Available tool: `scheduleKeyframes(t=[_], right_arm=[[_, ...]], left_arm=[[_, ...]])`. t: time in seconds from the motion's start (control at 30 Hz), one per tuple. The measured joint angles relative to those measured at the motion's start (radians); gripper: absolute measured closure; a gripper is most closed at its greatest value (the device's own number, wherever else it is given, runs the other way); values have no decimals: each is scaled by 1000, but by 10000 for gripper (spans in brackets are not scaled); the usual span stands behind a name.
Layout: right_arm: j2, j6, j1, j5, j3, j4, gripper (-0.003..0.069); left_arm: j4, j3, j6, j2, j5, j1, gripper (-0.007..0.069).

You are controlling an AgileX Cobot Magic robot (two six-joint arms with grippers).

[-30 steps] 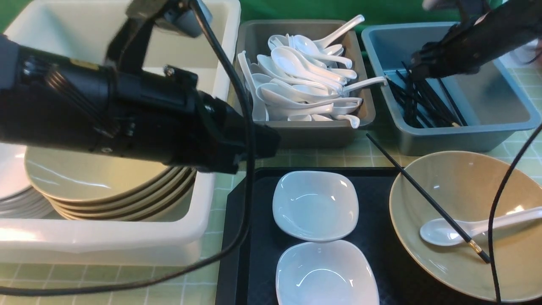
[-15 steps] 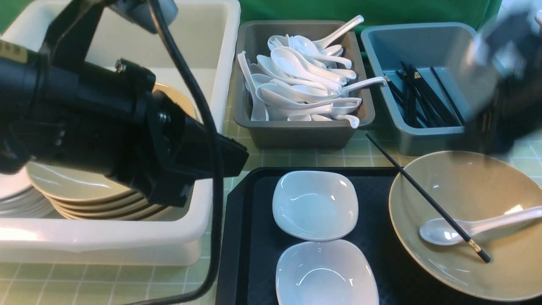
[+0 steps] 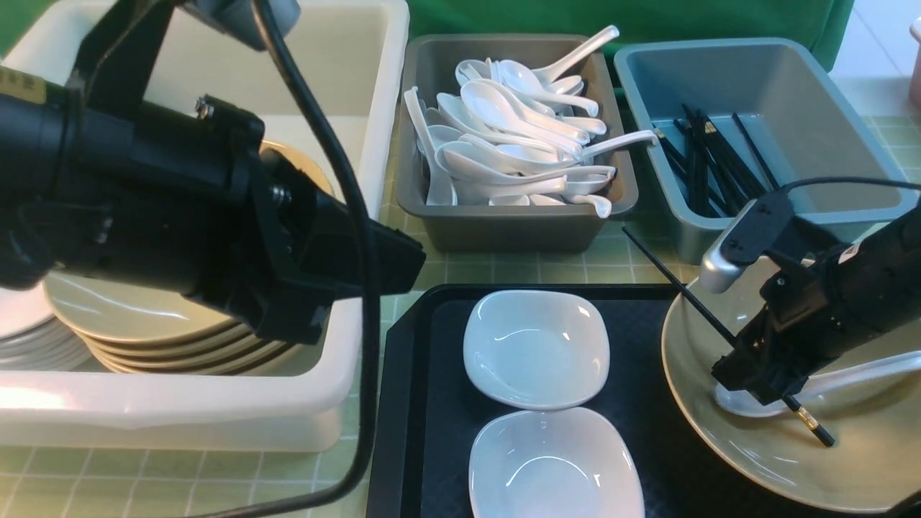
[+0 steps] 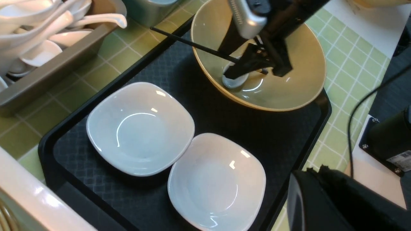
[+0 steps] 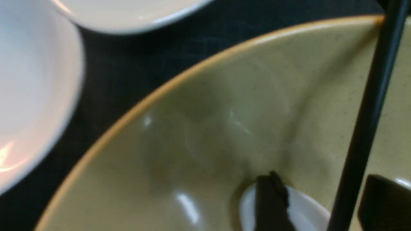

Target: On green table put chopsticks spoon bowls plates into blue grey white boxes.

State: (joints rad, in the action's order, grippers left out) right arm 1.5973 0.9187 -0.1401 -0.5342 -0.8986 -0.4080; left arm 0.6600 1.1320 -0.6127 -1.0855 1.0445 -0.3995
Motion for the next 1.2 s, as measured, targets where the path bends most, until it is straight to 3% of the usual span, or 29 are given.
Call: scheduleKeyframes(t=[0.03,0.1,0.2,0.5,0.7,0.97,1.2], right_arm=[[2,0,0,3,0,0,365],[4,1,0,2,0,0,517],[4,1,0,-7,0,0,596],[-13,-38,0,-190,-139,4,601],[-4,-166,15,-263,-358,9,601],[195,-427,126,-107,-714,7,601],[440,-516,144,14,-808,7,578]], left_arm=[[4,0,0,0,2,0,627],[9,-1,0,0,7,0,627],[14,-1,0,0,9,0,627],[15,-1,0,0,-12,0,627],[15,-1,0,0,-23,0,627],[19,-1,0,0,-77,0,627],[19,-1,7,0,-83,0,627]])
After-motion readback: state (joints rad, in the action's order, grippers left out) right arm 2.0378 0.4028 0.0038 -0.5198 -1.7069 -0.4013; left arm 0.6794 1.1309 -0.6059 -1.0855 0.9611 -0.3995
